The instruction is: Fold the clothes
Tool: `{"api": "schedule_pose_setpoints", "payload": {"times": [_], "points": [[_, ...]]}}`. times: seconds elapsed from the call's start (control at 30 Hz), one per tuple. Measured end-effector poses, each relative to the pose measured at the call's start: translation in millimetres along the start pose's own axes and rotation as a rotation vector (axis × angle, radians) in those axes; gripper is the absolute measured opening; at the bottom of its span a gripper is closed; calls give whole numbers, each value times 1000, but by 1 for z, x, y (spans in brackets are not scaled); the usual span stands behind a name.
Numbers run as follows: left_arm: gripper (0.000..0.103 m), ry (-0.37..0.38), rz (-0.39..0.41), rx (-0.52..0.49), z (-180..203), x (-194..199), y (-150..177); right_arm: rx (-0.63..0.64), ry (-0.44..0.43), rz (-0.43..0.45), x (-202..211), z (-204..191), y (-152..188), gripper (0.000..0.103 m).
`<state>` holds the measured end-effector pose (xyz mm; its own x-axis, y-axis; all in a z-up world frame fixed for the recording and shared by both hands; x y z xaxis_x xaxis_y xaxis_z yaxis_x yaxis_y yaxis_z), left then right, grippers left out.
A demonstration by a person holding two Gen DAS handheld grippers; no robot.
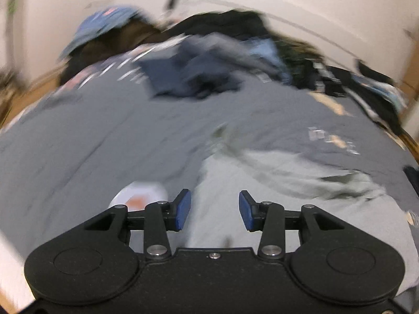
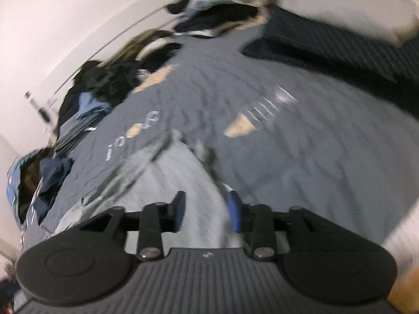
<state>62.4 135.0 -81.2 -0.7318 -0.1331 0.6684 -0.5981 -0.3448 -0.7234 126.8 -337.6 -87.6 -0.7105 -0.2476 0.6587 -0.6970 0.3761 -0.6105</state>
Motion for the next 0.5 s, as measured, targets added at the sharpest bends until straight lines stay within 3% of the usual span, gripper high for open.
{"api": "schedule_pose_setpoints", "payload": {"times": [0.2, 0.33, 0.5], "points": [[47, 30, 70, -365, 65, -49, -14, 129, -15, -11, -48, -36, -26, 41], [47, 55, 86, -470, 87, -86, -12, 215, -18, -34, -83, -59, -42, 41], [47, 58, 106, -705, 109, -122, -3, 323, -22, -62, -127, -87, -62, 41]]}}
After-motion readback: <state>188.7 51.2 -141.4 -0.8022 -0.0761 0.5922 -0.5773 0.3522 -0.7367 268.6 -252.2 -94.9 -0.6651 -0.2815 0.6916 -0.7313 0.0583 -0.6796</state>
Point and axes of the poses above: each gripper's, at about its wrist camera, not at the fingertips, and x roughly against the way its jaws point, z to its right, y to its underside, the point moved 3 cm from there along -x, roughly the way its jaws point, and after that the axes turned 3 degrees about -z, right-handed, at the moved point
